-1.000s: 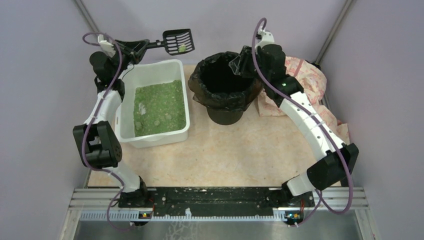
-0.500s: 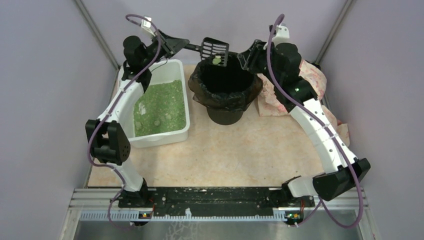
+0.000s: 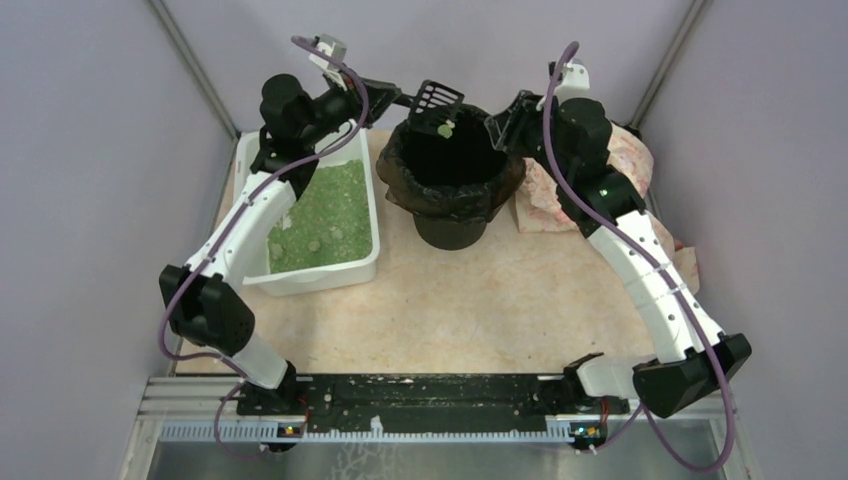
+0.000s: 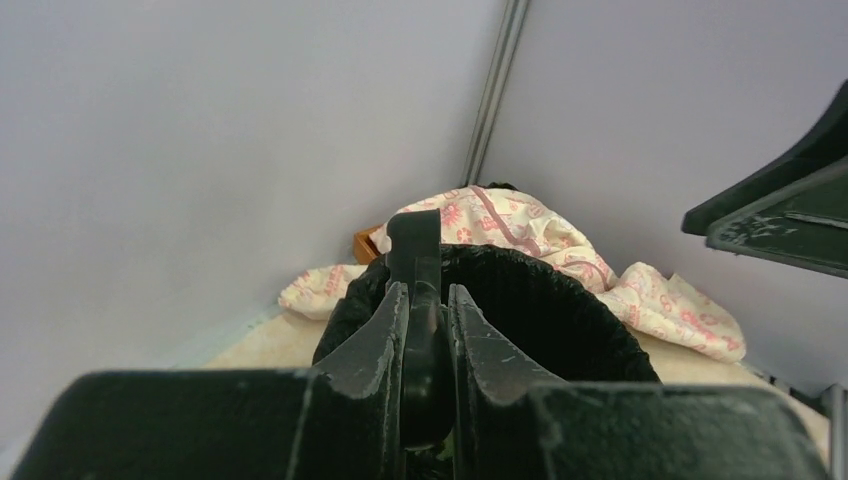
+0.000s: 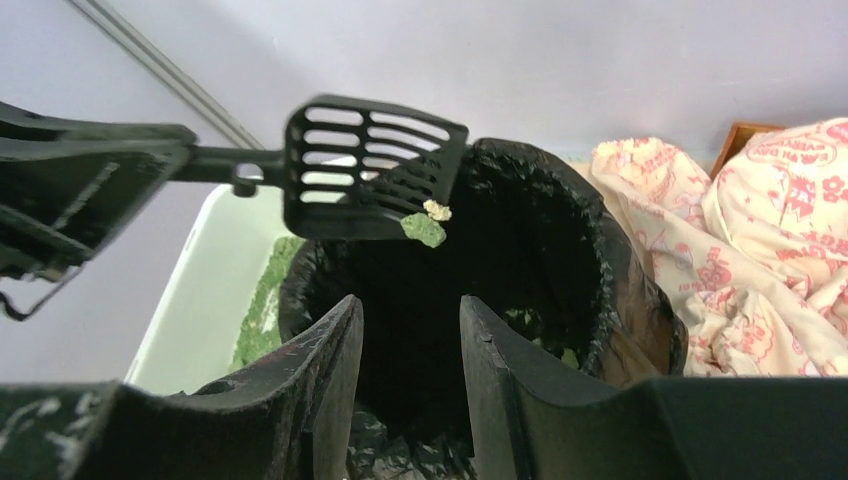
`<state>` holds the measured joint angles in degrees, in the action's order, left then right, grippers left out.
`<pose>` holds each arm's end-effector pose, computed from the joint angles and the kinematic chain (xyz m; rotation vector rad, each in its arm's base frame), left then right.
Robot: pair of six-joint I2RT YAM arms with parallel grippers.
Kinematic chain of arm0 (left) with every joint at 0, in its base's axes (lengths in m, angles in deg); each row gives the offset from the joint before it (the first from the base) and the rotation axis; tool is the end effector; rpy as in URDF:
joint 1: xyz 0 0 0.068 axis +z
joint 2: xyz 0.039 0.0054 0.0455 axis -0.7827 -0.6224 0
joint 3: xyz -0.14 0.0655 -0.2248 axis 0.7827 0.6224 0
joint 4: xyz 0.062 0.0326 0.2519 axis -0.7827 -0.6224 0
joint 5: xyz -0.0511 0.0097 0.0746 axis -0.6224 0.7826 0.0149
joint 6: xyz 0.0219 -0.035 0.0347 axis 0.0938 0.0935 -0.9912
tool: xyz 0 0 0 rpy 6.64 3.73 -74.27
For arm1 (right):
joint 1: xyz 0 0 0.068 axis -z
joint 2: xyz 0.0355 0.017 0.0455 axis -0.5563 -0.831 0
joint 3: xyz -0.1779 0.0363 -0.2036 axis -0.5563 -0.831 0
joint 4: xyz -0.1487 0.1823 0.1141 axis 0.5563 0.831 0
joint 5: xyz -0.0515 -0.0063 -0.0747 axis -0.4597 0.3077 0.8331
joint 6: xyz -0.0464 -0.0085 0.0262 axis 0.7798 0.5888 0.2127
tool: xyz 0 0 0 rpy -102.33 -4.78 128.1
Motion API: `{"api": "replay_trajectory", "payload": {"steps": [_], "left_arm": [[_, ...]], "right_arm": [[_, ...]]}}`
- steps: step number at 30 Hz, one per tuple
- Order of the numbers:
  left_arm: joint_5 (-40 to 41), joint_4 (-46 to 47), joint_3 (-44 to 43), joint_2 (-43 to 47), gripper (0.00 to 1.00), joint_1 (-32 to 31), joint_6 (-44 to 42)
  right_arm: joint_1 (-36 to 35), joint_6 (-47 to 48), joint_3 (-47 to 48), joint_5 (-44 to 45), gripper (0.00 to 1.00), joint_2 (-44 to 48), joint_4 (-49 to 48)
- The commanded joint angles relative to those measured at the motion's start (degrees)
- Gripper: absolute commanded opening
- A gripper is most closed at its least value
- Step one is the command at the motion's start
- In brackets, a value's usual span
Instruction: Clean the litter box
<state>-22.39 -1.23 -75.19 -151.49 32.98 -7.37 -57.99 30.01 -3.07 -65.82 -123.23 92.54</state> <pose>0.3593 -0.1392 0.4452 0.4874 1.3649 -0.8471 0.2523 0.1122 0.4693 0.0122 1.6986 0.6064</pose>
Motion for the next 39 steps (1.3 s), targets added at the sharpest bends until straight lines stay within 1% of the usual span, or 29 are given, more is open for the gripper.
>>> {"api": "replay_trajectory", "payload": {"steps": [1, 8, 11, 13, 15, 16, 18, 21, 24, 28, 32, 35, 37, 39], "left_arm": [[0.88, -2.82, -2.83, 2.74, 0.00, -1.81, -11.05], [1.42, -5.45, -2.99, 4.40, 0.00, -2.59, -15.01], [1.52, -5.89, -3.53, 4.40, 0.00, -2.65, -14.98], [1.31, -5.34, -3.67, 4.34, 0.00, -2.54, -13.50], [1.70, -2.77, -3.09, 4.60, 0.00, -2.11, -9.20], [1.64, -0.20, -2.40, 4.79, 0.00, -1.49, -5.72], [0.82, 6.11, -0.76, 4.89, 0.00, 0.55, 2.87], [-2.49, 16.22, -0.03, 2.61, 0.00, 4.05, 17.31], [-4.09, 22.32, -0.35, -0.19, 0.00, 6.26, 27.02], [0.09, 26.17, 3.90, 0.25, 0.00, 9.89, 34.66], [5.81, 23.54, 8.92, 2.86, 0.00, 16.00, 38.59], [7.55, 24.09, 12.87, 4.55, 0.00, 22.40, 43.83], [8.65, 24.79, 15.57, 5.50, 0.00, 25.04, 47.13], [9.12, 24.68, 17.93, 6.26, 0.00, 26.73, 48.30]], "right_arm": [[0.77, -0.45, -0.69, -0.02, 0.41, 1.93, -1.35], [0.90, -1.31, 0.27, -0.30, 0.41, 1.22, -1.00], [0.89, -2.12, -1.04, 0.03, 0.41, 2.17, -1.33], [0.89, -2.63, -1.94, 0.40, 0.41, 2.78, -1.26], [0.89, -2.92, -2.76, 0.88, 0.41, 3.21, -1.05], [0.89, -2.94, -2.90, 1.18, 0.41, 3.39, -0.89], [0.89, -2.95, -3.11, 1.84, 0.41, 3.67, -0.63], [0.89, -3.12, -3.14, 3.00, 0.41, 4.03, 0.10], [0.89, -3.55, -4.39, 4.41, 0.41, 5.60, 0.43], [0.88, -3.35, -5.63, 6.04, 0.41, 7.47, 2.09], [0.89, -3.06, -6.13, 6.87, 0.41, 8.18, 2.77], [0.89, -2.89, -5.87, 6.74, 0.41, 7.73, 2.97], [0.89, -2.87, -5.84, 6.50, 0.41, 7.46, 2.91], [0.89, -2.86, -6.11, 5.95, 0.41, 7.46, 2.61]]}}
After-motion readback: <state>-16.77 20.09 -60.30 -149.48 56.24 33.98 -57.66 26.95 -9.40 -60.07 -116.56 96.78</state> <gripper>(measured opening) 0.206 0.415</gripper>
